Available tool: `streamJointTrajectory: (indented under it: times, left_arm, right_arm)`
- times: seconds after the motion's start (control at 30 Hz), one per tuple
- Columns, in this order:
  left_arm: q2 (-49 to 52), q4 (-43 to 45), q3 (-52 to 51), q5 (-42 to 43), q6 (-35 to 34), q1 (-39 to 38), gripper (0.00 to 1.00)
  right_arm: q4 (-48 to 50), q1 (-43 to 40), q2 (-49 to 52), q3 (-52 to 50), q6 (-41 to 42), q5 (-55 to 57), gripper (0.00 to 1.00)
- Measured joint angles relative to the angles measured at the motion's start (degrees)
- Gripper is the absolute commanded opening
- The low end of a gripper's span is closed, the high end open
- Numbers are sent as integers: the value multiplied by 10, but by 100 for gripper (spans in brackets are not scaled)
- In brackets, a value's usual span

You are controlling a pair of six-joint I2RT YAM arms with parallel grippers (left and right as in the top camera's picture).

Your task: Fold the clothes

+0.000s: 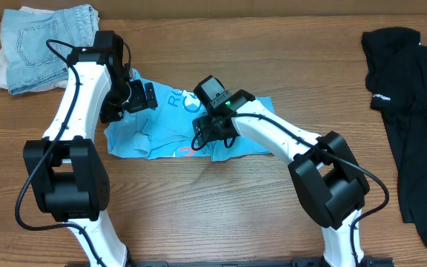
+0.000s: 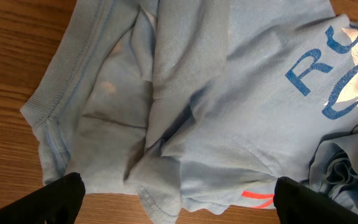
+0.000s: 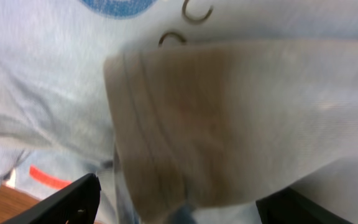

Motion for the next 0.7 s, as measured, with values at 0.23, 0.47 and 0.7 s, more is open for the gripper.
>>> streamJointTrajectory:
  times: [0.23,0.47,0.7]
  left_arm:
    - [0,0,0,0,0,0,100]
    - [0,1,0,0,0,0,100]
    - [0,1,0,0,0,0,100]
  right_arm:
    - [21,3,2,0,0,13,76]
    - [37,13,3,0,12,17,57]
    - [47,13,28,0,12,31,13]
